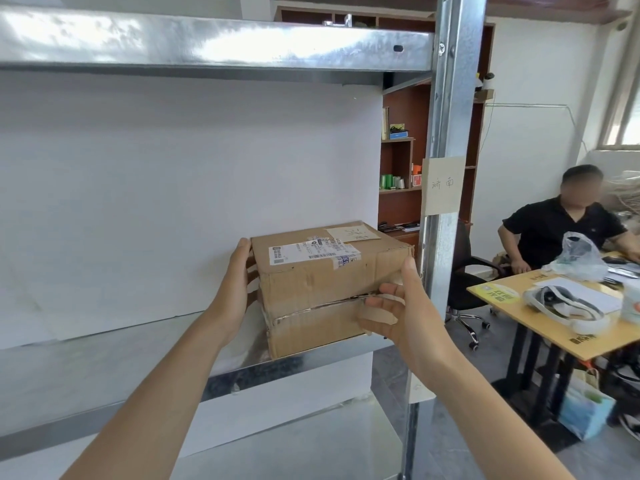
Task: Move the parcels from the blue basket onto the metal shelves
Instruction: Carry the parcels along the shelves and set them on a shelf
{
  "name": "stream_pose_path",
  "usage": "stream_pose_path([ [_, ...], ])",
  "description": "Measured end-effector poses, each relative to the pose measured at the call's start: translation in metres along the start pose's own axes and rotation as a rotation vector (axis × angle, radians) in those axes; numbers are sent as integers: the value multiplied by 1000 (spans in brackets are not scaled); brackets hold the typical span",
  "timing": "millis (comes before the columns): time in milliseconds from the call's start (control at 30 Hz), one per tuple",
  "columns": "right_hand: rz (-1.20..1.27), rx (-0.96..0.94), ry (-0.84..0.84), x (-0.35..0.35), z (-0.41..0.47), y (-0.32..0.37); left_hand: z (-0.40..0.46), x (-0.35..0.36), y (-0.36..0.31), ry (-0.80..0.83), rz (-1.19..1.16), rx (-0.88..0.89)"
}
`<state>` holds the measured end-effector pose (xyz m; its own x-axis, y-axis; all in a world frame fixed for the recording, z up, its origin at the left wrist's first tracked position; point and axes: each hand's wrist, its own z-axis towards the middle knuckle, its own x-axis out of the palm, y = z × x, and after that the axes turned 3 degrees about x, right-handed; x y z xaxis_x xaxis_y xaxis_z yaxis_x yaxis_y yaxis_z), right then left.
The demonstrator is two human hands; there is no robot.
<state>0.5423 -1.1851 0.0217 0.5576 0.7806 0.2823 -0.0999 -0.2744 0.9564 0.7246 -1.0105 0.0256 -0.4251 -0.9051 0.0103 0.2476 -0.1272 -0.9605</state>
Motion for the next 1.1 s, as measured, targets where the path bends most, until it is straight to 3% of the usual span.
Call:
stream_pose_path([
  [300, 11, -63, 38, -6, 0, -7, -10, -1, 2, -23, 24, -2],
  [500, 71, -331, 54, -4, -13, 11, -42, -10, -25, -229, -121, 17],
  [600, 158, -385, 217, 11, -24, 22, -72, -25, -44, -307, -245, 62],
  [800, 328, -311, 564, 65, -38, 2, -156, -75, -63, -500, -404, 143],
  [1100, 320, -51, 892, 188, -115, -63, -308, -173, -77, -842, -343, 253],
])
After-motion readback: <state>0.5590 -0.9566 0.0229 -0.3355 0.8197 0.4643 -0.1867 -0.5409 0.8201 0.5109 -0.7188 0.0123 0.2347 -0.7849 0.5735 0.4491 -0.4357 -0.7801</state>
